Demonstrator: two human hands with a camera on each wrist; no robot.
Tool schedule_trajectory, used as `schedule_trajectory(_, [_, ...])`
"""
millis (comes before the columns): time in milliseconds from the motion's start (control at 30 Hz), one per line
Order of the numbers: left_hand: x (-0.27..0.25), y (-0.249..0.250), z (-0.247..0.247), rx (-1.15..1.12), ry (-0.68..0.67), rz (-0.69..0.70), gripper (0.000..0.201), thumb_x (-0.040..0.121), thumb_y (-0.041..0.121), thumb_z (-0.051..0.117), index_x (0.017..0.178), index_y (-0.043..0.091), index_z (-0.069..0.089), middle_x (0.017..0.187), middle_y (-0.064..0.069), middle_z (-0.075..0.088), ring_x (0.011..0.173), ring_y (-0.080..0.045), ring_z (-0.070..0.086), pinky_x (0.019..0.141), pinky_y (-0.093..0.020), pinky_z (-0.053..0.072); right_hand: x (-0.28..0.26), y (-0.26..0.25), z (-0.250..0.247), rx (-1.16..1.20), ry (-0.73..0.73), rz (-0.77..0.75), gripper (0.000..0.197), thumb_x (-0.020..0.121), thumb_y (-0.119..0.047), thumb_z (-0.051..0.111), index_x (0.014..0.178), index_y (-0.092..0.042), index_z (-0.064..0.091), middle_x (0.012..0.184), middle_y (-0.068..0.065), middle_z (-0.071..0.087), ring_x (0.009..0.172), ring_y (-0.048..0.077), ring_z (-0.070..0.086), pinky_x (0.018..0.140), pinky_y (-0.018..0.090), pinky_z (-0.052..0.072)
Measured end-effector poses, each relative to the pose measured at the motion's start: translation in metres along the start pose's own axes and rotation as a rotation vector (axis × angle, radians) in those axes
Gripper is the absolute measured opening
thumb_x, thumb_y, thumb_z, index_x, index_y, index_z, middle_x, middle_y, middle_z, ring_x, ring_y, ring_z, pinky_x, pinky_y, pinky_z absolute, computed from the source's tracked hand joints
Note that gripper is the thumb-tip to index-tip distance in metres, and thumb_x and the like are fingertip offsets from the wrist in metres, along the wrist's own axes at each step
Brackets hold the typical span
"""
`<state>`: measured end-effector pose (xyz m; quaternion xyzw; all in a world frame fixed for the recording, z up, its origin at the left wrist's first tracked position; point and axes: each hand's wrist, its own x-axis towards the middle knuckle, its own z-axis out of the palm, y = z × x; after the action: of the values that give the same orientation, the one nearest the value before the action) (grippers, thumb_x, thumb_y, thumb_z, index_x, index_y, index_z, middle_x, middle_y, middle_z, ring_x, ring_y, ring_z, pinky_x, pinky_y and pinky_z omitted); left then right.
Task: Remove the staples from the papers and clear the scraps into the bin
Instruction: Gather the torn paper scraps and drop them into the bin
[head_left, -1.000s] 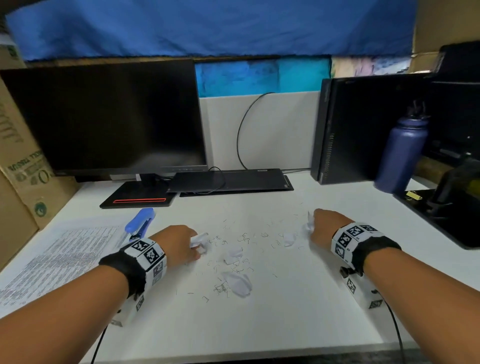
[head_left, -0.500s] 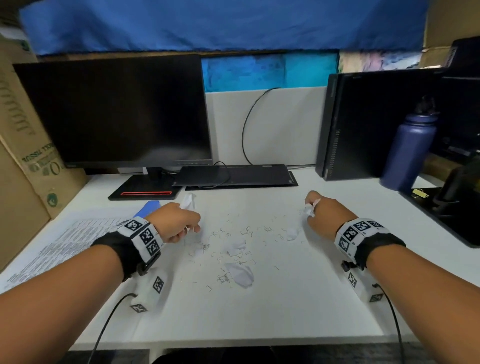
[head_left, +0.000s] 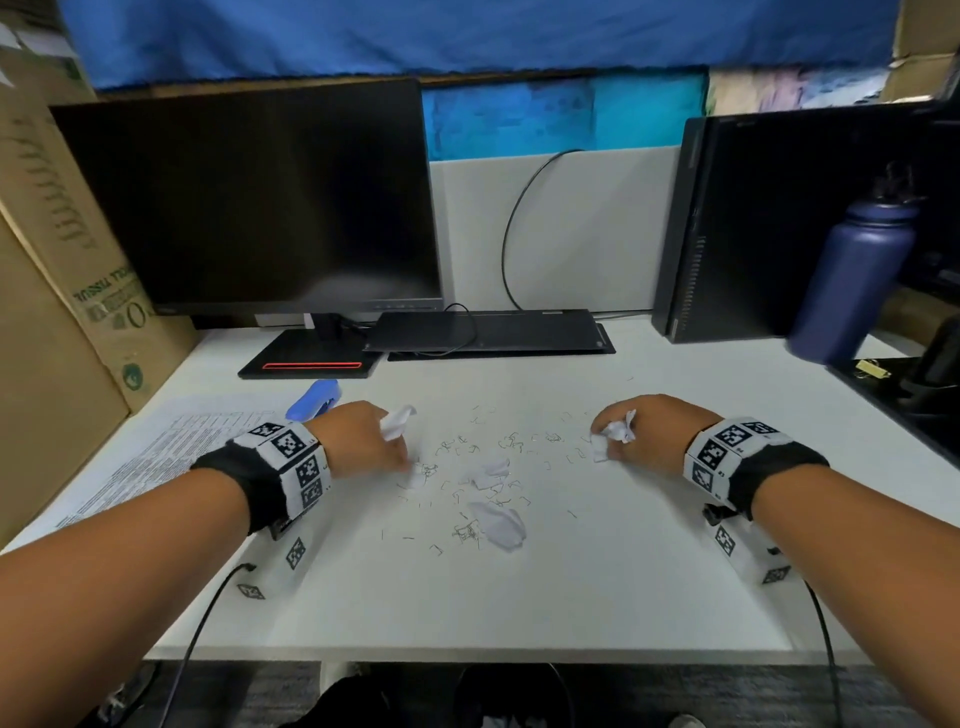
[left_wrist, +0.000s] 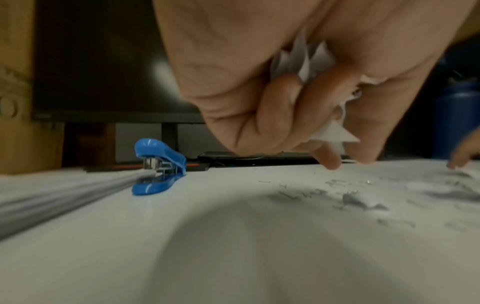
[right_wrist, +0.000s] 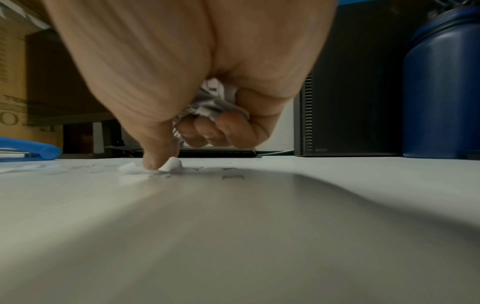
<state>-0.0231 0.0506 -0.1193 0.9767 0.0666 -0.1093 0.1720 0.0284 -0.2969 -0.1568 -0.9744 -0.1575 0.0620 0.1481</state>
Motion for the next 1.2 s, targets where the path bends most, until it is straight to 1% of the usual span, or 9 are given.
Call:
schedule_trajectory(167, [-0.002, 0.001, 0.017, 0.159, -0.001, 0.075, 0.021, 0.065, 0.048, 0.074, 0.078, 0.032, 0.07, 0.081, 0.01, 0.07, 0.075, -0.007, 0.065, 0.066, -0.024, 0.053, 0.0, -0.006, 0.002, -0.16, -0.044, 0.08, 0.009, 0.083, -0.04, 0.062, 0.086, -0.031, 0.061, 0.095, -0.011, 0.065, 0.092, 0.015, 0.063, 0.084, 0.033, 0.054])
schedule_trajectory(300, [-0.005, 0.008, 0.024, 0.228, 0.017, 0.15, 0.013, 0.072, 0.041, 0.072, 0.082, 0.032, 0.071, 0.082, 0.011, 0.07, 0.077, -0.006, 0.065, 0.069, -0.025, 0.054, 0.0, -0.005, 0.002, -0.092, 0.013, 0.089, 0.012, 0.083, -0.031, 0.059, 0.08, -0.019, 0.057, 0.083, -0.007, 0.063, 0.079, 0.016, 0.061, 0.071, 0.028, 0.051])
schedule_trajectory(433, [-0.005, 0.011, 0.018, 0.244, 0.029, 0.186, 0.025, 0.088, 0.04, 0.059, 0.081, 0.016, 0.064, 0.081, 0.0, 0.066, 0.077, -0.018, 0.063, 0.069, -0.028, 0.047, 0.0, -0.006, -0.003, -0.061, 0.038, 0.105, 0.009, 0.084, -0.032, 0.057, 0.078, -0.031, 0.05, 0.082, -0.005, 0.058, 0.079, 0.019, 0.057, 0.071, 0.03, 0.047])
schedule_trajectory(567, [0.0, 0.014, 0.006, -0.208, 0.005, 0.077, 0.021, 0.093, 0.026, 0.052, 0.075, 0.016, 0.047, 0.068, -0.002, 0.05, 0.056, -0.016, 0.044, 0.053, -0.026, 0.036, -0.005, -0.012, -0.015, 0.053, 0.173, 0.1, 0.026, 0.085, -0.023, 0.056, 0.068, -0.035, 0.041, 0.074, -0.008, 0.052, 0.073, 0.017, 0.052, 0.067, 0.026, 0.041])
schedule_trajectory(667, [0.001, 0.015, 0.0, -0.623, -0.046, -0.018, 0.019, 0.092, 0.027, 0.056, 0.084, 0.012, 0.048, 0.062, -0.002, 0.047, 0.046, -0.013, 0.033, 0.047, -0.023, 0.029, -0.007, -0.025, -0.022, 0.272, 0.302, 0.067, 0.008, 0.081, -0.015, 0.051, 0.074, -0.019, 0.049, 0.07, 0.002, 0.052, 0.058, 0.017, 0.049, 0.052, 0.023, 0.04])
schedule_trajectory(833, [0.007, 0.027, 0.007, -0.788, -0.062, 0.063, 0.015, 0.095, 0.024, 0.063, 0.092, 0.01, 0.057, 0.067, -0.004, 0.065, 0.048, -0.012, 0.048, 0.045, -0.022, 0.036, -0.022, -0.073, -0.024, 0.501, 0.129, -0.076, 0.009, 0.095, -0.011, 0.053, 0.086, -0.01, 0.055, 0.068, -0.003, 0.051, 0.047, -0.001, 0.046, 0.046, 0.014, 0.038])
schedule_trajectory(1033, [0.006, 0.058, 0.018, 0.06, -0.04, 0.255, 0.03, 0.093, 0.044, 0.058, 0.108, 0.018, 0.062, 0.085, -0.001, 0.067, 0.07, -0.014, 0.059, 0.066, -0.028, 0.05, -0.036, -0.126, 0.017, 0.034, -0.205, -0.035, 0.036, 0.067, -0.059, 0.07, 0.078, -0.027, 0.059, 0.082, -0.013, 0.06, 0.083, 0.011, 0.061, 0.08, 0.03, 0.053])
schedule_trajectory(1133, [0.002, 0.074, 0.028, 0.237, -0.08, 0.264, 0.046, 0.095, 0.044, 0.056, 0.133, 0.019, 0.055, 0.116, -0.003, 0.065, 0.104, -0.021, 0.062, 0.093, -0.033, 0.048, -0.042, -0.138, 0.03, -0.12, -0.228, -0.04, 0.039, 0.071, -0.057, 0.07, 0.09, -0.025, 0.057, 0.083, -0.01, 0.062, 0.082, 0.013, 0.063, 0.076, 0.032, 0.055])
schedule_trajectory(1200, [0.001, 0.08, 0.036, 0.339, -0.063, 0.269, 0.043, 0.093, 0.039, 0.059, 0.132, 0.02, 0.057, 0.121, -0.004, 0.065, 0.107, -0.021, 0.063, 0.095, -0.032, 0.049, -0.043, -0.14, 0.031, -0.156, -0.201, -0.049, 0.031, 0.081, -0.042, 0.068, 0.1, -0.018, 0.062, 0.092, -0.003, 0.065, 0.088, 0.018, 0.064, 0.076, 0.031, 0.053])
